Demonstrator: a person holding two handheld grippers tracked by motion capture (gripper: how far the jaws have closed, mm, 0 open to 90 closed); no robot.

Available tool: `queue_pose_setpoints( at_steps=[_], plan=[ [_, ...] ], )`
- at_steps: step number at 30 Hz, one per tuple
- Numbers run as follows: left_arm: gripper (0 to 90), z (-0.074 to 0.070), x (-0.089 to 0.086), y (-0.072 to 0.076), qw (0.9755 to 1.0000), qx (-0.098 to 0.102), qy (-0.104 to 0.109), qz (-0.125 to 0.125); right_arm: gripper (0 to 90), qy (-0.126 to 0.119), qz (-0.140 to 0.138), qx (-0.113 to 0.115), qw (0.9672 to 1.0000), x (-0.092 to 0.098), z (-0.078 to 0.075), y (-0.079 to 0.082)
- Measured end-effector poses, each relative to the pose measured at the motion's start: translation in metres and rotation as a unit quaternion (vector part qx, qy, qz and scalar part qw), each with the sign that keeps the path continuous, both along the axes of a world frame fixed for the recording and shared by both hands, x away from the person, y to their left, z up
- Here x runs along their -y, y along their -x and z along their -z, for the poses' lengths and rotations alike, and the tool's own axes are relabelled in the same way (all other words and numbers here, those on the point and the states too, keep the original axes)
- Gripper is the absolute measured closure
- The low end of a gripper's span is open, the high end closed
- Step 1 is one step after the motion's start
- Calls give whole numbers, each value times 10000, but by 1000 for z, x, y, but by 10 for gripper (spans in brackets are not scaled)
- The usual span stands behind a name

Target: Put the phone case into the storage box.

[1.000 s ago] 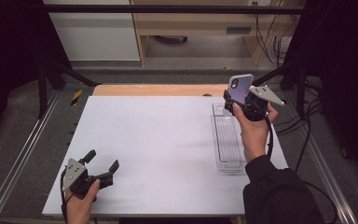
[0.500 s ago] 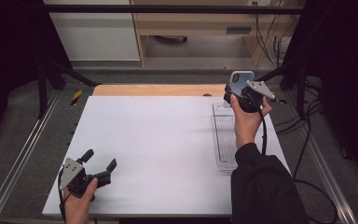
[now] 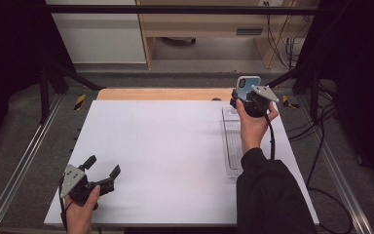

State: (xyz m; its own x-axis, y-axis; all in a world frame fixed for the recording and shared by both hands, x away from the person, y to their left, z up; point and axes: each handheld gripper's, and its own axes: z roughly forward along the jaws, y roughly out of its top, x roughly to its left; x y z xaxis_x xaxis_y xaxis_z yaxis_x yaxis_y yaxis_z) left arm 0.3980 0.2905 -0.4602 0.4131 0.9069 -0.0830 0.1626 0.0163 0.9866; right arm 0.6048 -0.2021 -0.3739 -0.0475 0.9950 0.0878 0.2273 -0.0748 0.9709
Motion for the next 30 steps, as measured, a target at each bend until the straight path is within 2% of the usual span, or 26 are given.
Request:
queue_pose_setpoints(
  at_steps=[18,30],
  plan=[
    [31,1,2,0,10000,-26,-8,47,173,51,2,-250,9997,-11,18,-5],
    [31,1,3,-1,10000,-35,-59,72,173,61,8,-369,9993,-10,27,-7]
  ],
)
